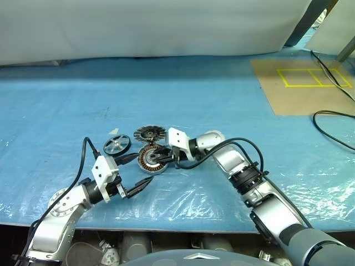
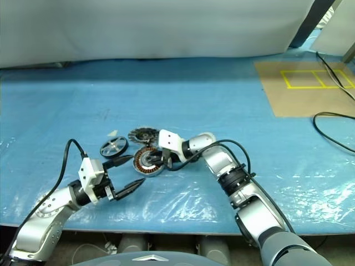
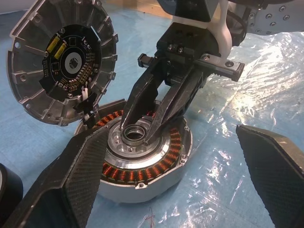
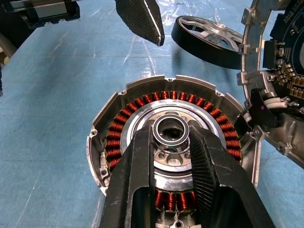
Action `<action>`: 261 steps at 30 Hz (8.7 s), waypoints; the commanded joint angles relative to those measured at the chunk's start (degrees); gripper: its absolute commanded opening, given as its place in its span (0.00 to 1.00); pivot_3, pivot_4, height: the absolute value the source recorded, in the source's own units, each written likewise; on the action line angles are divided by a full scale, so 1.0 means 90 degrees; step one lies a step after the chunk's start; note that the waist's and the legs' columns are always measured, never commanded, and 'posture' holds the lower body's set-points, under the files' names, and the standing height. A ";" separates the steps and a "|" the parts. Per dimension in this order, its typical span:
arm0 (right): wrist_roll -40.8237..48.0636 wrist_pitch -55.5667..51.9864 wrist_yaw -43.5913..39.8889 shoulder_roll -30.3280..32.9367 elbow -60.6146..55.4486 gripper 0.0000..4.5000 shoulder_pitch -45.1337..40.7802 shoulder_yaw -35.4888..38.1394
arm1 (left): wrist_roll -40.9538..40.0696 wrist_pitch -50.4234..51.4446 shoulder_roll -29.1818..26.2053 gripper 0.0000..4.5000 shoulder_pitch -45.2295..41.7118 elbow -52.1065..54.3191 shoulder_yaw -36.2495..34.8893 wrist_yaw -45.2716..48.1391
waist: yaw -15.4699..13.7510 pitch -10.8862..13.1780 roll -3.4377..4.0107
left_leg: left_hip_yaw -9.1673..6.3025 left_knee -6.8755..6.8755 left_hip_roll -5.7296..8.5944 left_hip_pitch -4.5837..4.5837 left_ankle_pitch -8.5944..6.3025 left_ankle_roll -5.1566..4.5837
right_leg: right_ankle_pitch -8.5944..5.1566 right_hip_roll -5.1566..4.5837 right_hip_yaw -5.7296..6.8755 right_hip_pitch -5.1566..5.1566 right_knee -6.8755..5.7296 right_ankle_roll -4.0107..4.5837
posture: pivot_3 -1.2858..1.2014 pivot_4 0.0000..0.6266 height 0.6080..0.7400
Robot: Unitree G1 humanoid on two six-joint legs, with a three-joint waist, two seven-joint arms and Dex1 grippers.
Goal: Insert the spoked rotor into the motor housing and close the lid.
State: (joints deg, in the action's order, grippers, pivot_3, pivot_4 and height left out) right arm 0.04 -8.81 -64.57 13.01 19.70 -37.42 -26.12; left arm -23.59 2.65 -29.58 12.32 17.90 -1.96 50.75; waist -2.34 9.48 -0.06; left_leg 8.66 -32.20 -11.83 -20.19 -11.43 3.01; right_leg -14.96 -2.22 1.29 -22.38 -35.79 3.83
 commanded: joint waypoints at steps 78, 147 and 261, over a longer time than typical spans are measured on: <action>0.0326 -0.0699 0.0468 -0.0539 0.0271 0.00 0.0147 0.0037 | -0.0071 -0.0013 0.0030 1.00 -0.0153 -0.0024 0.0103 -0.0016 | 0.0000 -0.0011 0.0010 | 0.0000 0.0005 -0.0001 -0.0001 0.0001 0.0001 | 0.0001 -0.0001 0.0003 -0.0001 0.0000 0.0000 | 0.52 0.24 1.00; 0.2175 -0.3152 0.1069 0.1273 -0.2664 0.00 0.1350 0.1595 | 0.1881 0.0391 -0.2097 1.00 -0.6792 -0.6656 0.1528 0.3916 | -0.0226 -0.0009 0.0002 | -0.0003 0.0003 0.0019 -0.0010 0.0004 0.0005 | 0.0020 -0.0006 0.0005 0.0001 0.0005 -0.0032 | 0.52 0.24 1.00; 0.1970 -0.3106 0.2050 0.1736 -0.3104 0.00 0.2573 0.1731 | 0.1197 0.1253 -0.1229 0.29 -0.4513 -0.2688 0.1437 0.2984 | -0.0194 -0.0010 0.0009 | -0.0012 -0.0021 0.0011 -0.0070 0.0006 0.0002 | 0.0030 -0.0005 0.0022 -0.0029 -0.0002 -0.0046 | 0.52 0.24 1.00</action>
State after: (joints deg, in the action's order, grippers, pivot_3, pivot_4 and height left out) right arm 17.87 -37.25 -46.12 28.85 -7.03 -13.74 -10.39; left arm -12.21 13.71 -40.86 -27.41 -6.33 11.13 77.26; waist -4.09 9.39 0.02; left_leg 8.55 -32.39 -11.72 -20.81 -11.38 3.02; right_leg -14.69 -2.27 1.48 -22.64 -35.80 3.42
